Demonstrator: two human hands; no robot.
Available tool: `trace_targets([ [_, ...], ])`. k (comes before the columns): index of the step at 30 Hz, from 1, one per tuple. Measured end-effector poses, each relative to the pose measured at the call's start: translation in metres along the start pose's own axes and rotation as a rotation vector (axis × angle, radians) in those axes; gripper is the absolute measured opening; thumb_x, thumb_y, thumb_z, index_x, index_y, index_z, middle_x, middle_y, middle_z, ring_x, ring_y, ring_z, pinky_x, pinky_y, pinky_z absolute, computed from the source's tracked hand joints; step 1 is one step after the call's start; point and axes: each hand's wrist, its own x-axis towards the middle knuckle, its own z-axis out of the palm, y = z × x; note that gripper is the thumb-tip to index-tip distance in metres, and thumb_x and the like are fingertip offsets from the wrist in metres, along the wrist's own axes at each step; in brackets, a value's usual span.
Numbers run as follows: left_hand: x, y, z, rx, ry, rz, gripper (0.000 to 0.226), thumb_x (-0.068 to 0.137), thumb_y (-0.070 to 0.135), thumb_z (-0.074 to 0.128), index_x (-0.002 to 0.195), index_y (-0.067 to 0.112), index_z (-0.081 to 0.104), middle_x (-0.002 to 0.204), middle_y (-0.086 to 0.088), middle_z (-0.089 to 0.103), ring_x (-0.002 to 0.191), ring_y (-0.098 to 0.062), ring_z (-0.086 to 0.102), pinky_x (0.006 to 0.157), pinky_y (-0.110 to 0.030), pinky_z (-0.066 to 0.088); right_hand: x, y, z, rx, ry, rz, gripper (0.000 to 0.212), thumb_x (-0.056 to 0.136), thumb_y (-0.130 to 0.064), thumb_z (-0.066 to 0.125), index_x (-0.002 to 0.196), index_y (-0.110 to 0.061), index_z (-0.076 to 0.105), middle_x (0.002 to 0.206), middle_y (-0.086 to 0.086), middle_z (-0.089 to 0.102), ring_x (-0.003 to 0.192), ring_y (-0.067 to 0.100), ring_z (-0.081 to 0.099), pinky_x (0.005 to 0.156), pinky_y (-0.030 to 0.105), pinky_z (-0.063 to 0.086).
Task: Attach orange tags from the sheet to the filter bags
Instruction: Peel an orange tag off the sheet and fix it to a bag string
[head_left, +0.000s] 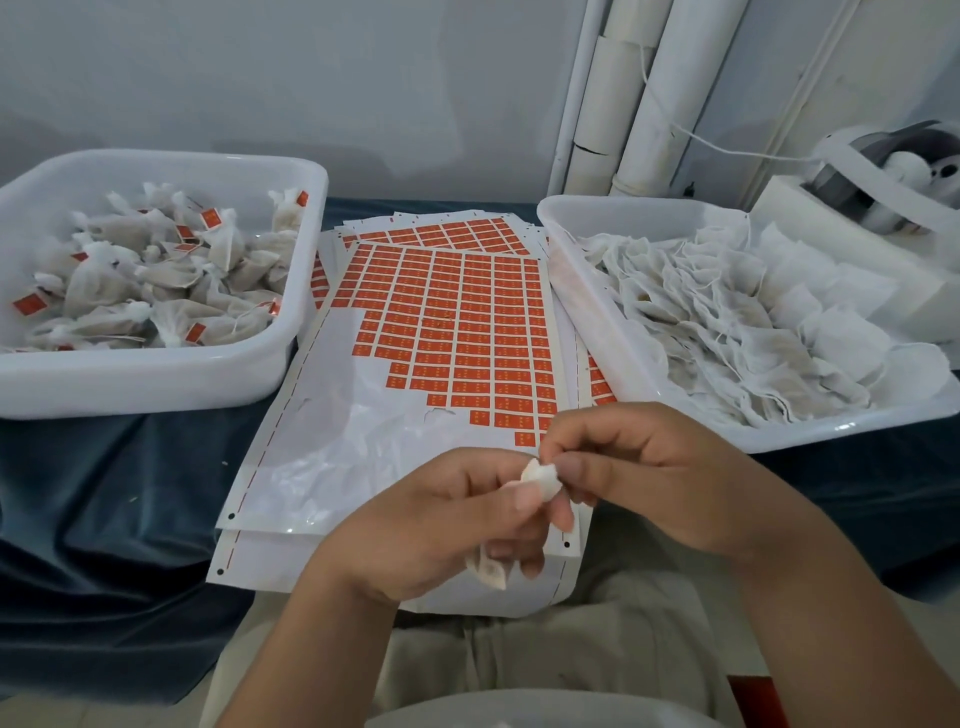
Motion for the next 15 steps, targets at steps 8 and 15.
trace_targets([
  [8, 0.006, -0.007, 0.007, -0.230, -0.036, 0.052, 0.031, 0.111, 0.030, 0.046, 0.098, 0.016, 0.070, 0.069, 0.014, 0.047, 0.060, -0.001, 0.047, 0.070, -0.025, 0.052, -0.003, -0.006, 0.000, -0.005, 0.016, 0.045, 0.022, 0.105, -0.029, 0.051, 0.096, -0.027, 0.072, 0.093, 0.010, 0.072, 0.086, 0.018, 0.062, 0.081, 0.034, 0.052],
  [15, 0.009, -0.004, 0.012, -0.527, -0.075, 0.088, 0.028, 0.111, 0.024, 0.045, 0.099, 0.011, 0.066, 0.067, 0.007, 0.036, 0.058, -0.006, 0.034, 0.069, -0.022, 0.051, 0.004, -0.009, 0.013, -0.591, 0.390, -0.334, 0.012, 0.101, -0.030, 0.059, 0.098, -0.029, 0.071, 0.088, -0.016, 0.065, 0.087, 0.011, 0.062, 0.078, 0.015, 0.043],
])
